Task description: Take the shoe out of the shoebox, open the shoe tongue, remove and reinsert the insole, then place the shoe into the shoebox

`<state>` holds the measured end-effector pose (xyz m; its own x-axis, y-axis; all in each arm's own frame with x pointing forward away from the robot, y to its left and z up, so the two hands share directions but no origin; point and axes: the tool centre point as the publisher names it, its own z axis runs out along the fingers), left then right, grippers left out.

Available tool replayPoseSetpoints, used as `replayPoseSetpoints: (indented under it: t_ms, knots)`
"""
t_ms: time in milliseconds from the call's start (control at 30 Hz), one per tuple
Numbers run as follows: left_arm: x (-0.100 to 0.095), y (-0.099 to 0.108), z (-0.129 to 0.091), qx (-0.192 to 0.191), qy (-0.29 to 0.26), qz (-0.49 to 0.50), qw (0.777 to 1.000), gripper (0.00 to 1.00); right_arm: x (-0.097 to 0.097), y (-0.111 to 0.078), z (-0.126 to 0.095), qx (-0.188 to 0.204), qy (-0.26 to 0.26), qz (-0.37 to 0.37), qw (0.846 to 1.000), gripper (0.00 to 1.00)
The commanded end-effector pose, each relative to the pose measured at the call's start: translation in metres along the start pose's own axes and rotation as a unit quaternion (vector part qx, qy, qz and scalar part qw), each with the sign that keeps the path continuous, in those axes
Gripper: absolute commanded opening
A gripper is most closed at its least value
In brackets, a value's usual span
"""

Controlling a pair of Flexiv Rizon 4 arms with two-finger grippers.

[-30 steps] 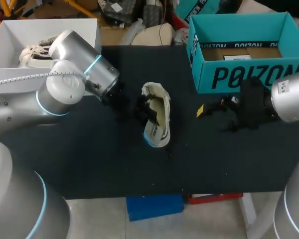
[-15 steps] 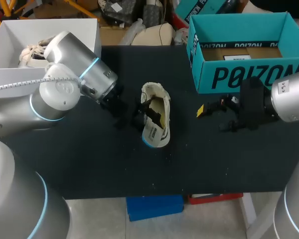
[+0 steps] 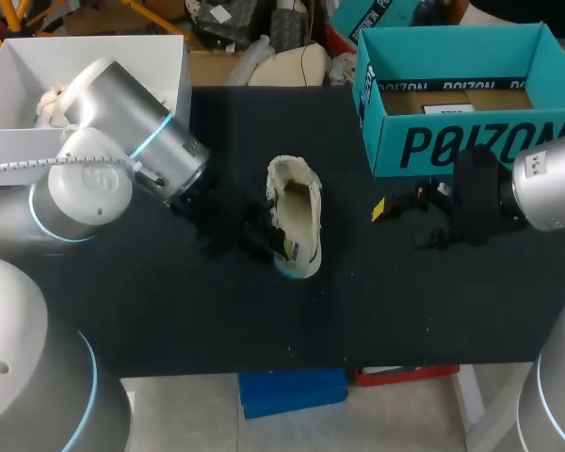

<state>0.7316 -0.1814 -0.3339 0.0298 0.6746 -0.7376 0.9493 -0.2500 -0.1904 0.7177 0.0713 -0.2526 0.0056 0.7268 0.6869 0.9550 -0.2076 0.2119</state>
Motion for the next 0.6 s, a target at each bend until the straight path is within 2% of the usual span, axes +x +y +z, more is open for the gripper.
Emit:
replayPoseSetpoints:
  t_ms: [33, 133, 333, 600]
  knots:
    - [0.007, -0.004, 0.008, -0.006, -0.001, -0.015, 1.0, 0.01, 0.001, 0.0, 0.0, 0.0, -0.001, 0.0, 1.0, 1.0]
    - [0.011, -0.002, 0.01, -0.005, 0.001, -0.026, 1.0, 0.0, 0.001, 0.0, 0.0, 0.0, -0.001, 0.0, 1.0, 1.0]
    - [0.009, 0.006, 0.004, -0.027, -0.01, -0.029, 0.999, 0.0, 0.001, 0.0, 0.0, 0.0, -0.001, 0.0, 1.0, 1.0]
    - [0.005, 0.023, 0.005, -0.028, -0.056, -0.044, 0.997, 0.0, 0.001, 0.0, 0.0, 0.0, -0.001, 0.0, 1.0, 1.0]
